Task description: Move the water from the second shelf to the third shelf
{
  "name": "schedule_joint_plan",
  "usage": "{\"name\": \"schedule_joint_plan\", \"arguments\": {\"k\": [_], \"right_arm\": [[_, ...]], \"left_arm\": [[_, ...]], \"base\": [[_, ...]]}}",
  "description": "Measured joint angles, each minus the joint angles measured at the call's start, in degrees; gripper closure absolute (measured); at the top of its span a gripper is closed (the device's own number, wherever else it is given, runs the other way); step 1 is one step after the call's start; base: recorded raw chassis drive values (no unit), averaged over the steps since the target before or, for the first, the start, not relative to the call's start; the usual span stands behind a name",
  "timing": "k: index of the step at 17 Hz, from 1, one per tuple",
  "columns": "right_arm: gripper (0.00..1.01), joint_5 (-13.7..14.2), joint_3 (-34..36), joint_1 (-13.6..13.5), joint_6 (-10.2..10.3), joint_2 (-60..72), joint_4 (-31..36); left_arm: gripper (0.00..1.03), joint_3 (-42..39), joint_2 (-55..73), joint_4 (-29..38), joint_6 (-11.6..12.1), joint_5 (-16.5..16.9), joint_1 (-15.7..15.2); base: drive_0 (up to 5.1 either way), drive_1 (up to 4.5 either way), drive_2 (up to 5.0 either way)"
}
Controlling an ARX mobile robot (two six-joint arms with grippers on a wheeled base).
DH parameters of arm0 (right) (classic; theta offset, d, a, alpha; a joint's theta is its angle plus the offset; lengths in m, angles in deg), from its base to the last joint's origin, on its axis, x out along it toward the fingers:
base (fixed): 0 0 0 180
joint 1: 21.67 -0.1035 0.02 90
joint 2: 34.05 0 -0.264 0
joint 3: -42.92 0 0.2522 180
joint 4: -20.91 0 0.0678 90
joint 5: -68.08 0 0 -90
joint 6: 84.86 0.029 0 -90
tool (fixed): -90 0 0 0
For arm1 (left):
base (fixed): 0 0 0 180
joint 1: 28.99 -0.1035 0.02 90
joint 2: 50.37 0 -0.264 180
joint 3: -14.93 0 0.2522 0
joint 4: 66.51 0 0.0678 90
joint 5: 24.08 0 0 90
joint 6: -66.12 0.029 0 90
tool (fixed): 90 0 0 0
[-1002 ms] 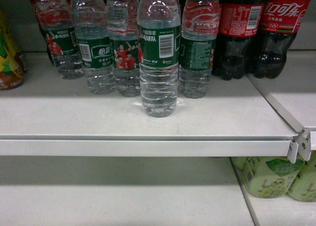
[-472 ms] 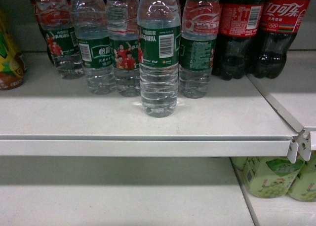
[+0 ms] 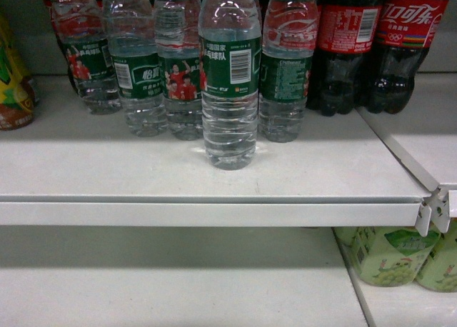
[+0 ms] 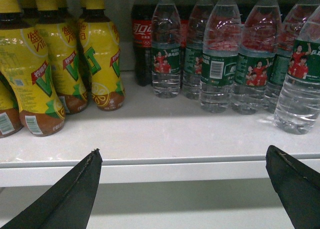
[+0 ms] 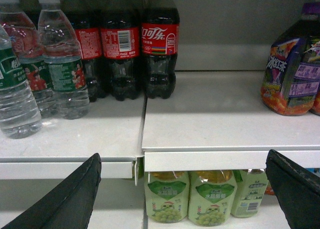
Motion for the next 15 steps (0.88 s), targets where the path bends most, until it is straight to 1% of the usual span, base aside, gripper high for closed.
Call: {"name": "schedule_joint_plan", "arguments": {"k": [4, 5, 6, 7, 8, 10, 11, 13, 14, 15], "right_arm": [[0.03, 0.00, 0.00, 0.00, 0.00, 0.00, 0.00], [0.03, -0.26, -0.13, 0.04, 0.70, 0.15, -1.11], [0.03, -1.36, -1.75, 0.00, 4.74, 3.04, -6.82], [0.03, -1.55, -2.16, 0.00, 8.17, 4.81, -7.41], [0.03, -1.81, -2.89, 0.00, 9.44, 4.94, -6.64], [0.03, -2.67, -6.80, 0.00, 9.94, 10.73, 0.35], [0.03, -2.78, -8.55, -0.70, 9.92, 15.93, 4.61], [0.03, -2.64, -12.74, -4.11, 9.07, 28.39, 14.51], [0.03, -2.58, -15.56, -5.01, 9.05, 33.73, 18.58], [0.03, -1.86, -18.45, -6.29, 8.96, 39.30, 22.32]], "left_arm": [[0.05, 0.00, 0.00, 0.00, 0.00, 0.02, 0.00], [0.05, 0.00, 0.00, 0.00, 0.02, 0.00, 0.00], [0.05, 0.00, 0.00, 0.02, 0.00, 0.02, 0.00], [0.05, 0.00, 0.00, 0.02, 0.00, 0.00, 0.00], [0.05, 0.00, 0.00, 0.02, 0.00, 0.02, 0.00], [0.05, 0.00, 0.00, 0.00, 0.00, 0.02, 0.00], [0.05, 0.00, 0.00, 0.02, 0.02, 0.02, 0.00], [0.05, 0.00, 0.00, 0.00, 0.00, 0.02, 0.00], [0.05, 0.00, 0.00, 0.00, 0.02, 0.02, 0.00], [0.05, 0.00, 0.00, 0.00, 0.00, 0.02, 0.00]], "base": [[0.0, 0.00, 0.0], [0.0, 0.00, 0.0], [0.0, 0.00, 0.0], [0.0, 0.00, 0.0], [0.0, 0.00, 0.0], [0.0, 0.00, 0.0], [0.0, 0.00, 0.0], [0.0, 0.00, 0.0], [0.0, 0.00, 0.0], [0.0, 0.00, 0.0]]}}
